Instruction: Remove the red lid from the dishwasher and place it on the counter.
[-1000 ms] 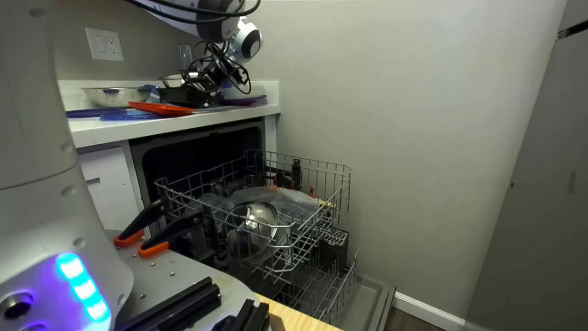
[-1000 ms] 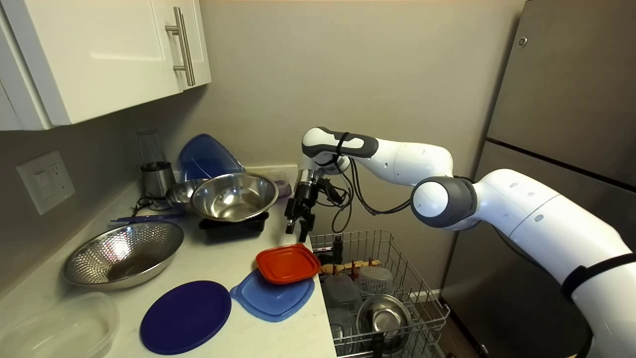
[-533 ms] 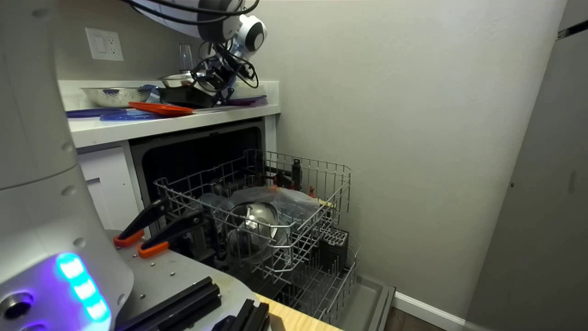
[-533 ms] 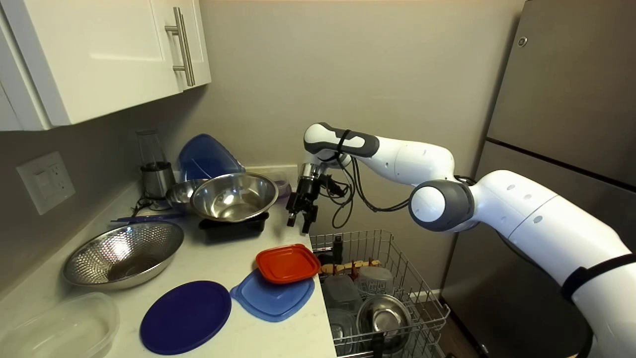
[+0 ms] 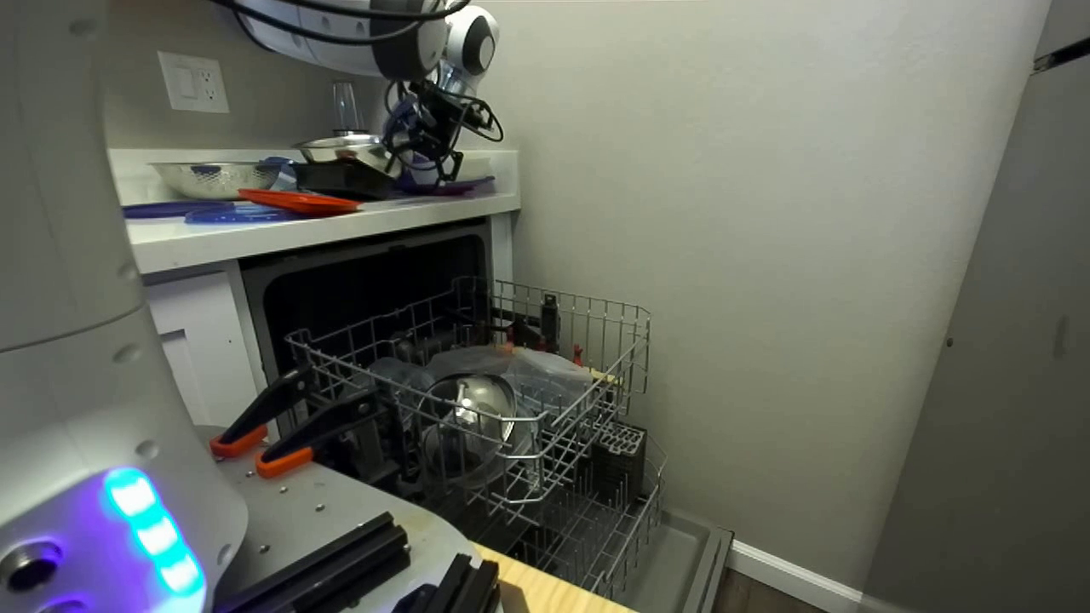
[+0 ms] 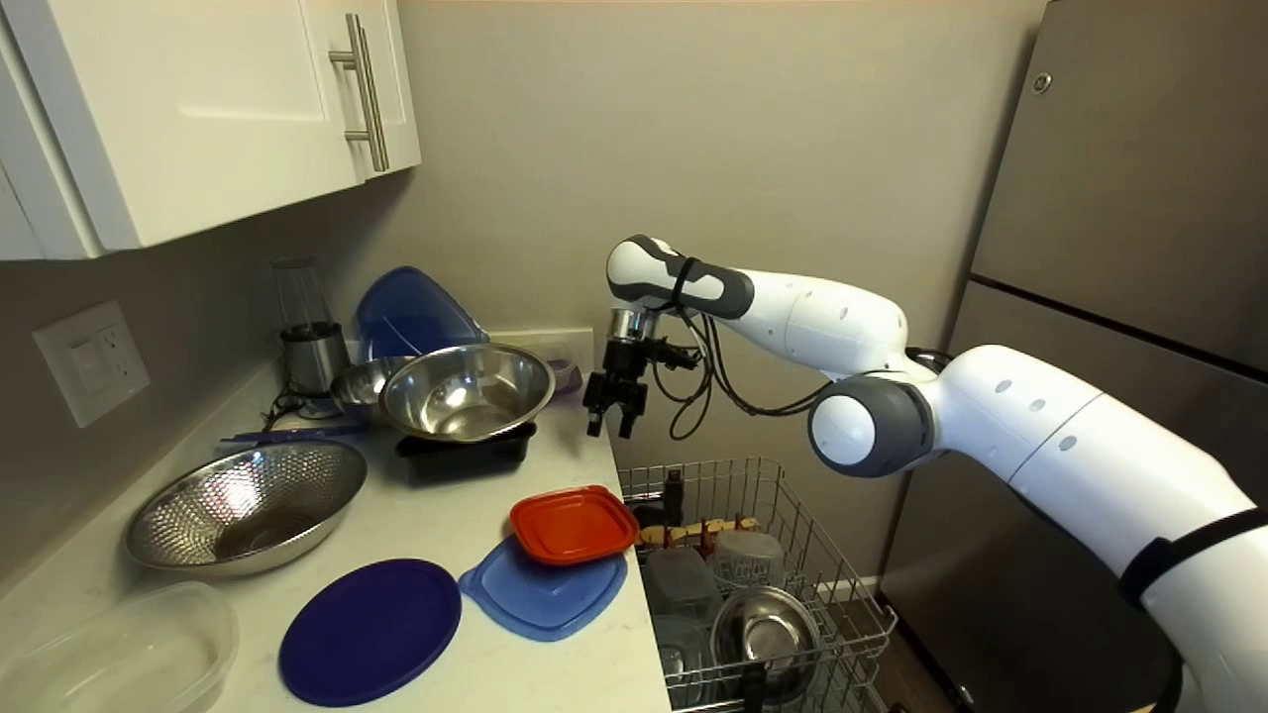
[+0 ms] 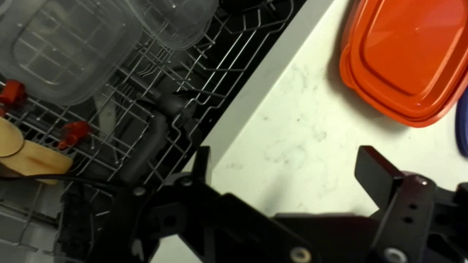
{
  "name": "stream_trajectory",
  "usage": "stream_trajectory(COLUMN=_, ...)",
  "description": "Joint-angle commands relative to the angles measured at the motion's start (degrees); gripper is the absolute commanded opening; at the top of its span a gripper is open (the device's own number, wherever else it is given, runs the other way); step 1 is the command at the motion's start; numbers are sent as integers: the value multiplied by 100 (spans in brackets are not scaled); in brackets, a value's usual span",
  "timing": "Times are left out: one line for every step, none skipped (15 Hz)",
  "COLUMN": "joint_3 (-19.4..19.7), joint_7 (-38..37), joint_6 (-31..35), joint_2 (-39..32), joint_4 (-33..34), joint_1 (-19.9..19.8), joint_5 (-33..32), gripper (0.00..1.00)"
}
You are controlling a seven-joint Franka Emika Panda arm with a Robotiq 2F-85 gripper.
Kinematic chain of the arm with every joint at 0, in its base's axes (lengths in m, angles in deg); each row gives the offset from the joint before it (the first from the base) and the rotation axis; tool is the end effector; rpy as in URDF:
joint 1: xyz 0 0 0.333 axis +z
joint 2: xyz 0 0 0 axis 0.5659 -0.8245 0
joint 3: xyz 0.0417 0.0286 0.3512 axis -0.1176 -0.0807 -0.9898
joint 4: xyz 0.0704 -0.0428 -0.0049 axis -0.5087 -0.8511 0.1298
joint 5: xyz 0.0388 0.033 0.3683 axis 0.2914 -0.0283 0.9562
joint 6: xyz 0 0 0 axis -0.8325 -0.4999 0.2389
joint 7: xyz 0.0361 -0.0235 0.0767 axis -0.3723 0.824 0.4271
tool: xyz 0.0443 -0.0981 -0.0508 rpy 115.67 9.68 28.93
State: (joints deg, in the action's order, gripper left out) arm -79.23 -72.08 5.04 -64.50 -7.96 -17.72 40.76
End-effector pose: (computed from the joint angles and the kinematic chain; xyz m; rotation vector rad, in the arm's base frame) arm 0.7227 0.3138 0.3063 -2.5561 -0.8481 0.3508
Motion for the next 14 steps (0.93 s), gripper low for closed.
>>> stream_trajectory(joint_3=227, joint_7=-170, joint_6=262, joint_2=168, joint_4=-7, joint_1=-4, joint_5=-227, gripper=100)
stream_trajectory(joint_3=277, joint_7=-183, joint_6=347, joint_2=198, joint_4=1, joint_1=-19, joint_5=-261, gripper=100)
stream_trajectory(joint_3=324, joint_7=-195, joint_6=418, joint_2=234, joint_4=1, joint_1=-38, joint_5=-304, gripper=100)
stream_trajectory(joint_3=364, joint_7=-211, joint_6=481, joint_2=272, joint_4=3, joint_1=-61, joint_5=-338, gripper=100)
stream_trajectory(joint_3=409, joint_7=-232, joint_6=561, joint_2=309, joint_4=8, joint_1=-84, joint_5=-365, gripper=100)
stream_trajectory(joint_3=449, joint_7=-266, joint_6=633, joint_2=350, joint_4=10, joint_1=-121, joint_5=-390, gripper=100)
stream_trajectory(joint_3=490, joint_7=-303, joint_6=705, joint_2=385, joint_4=5, joint_1=-150, joint_5=-421, gripper=100)
stream_trajectory(joint_3=526, joint_7=-354, joint_6=764, joint_2=423, joint_4=-2, joint_1=-196, joint_5=-436, gripper=100)
stream_trajectory(joint_3=561, joint_7=-402, joint_6=839, joint_2=447, joint_4=-10, joint_1=-234, joint_5=-456, gripper=100)
stream_trajectory(joint_3=578, joint_7=-457, joint_6=892, joint_2=478, joint_4=-18, joint_1=-291, joint_5=-463, gripper=100)
stream_trajectory(joint_3=595, joint_7=-523, joint_6=941, joint_2=509, joint_4=-22, joint_1=-358, joint_5=-458, gripper=100)
stream_trajectory(joint_3=612, joint_7=-578, joint_6=1007, joint_2=525, joint_4=-28, joint_1=-414, joint_5=-451, gripper=100)
stream_trajectory(joint_3=621, joint_7=-635, joint_6=1067, joint_2=545, joint_4=-32, joint_1=-484, joint_5=-439, gripper=100)
stream_trajectory(joint_3=559, joint_7=-429, joint_6=1015, joint_2=507, joint_4=-106, joint_1=-415, joint_5=-422, gripper=100)
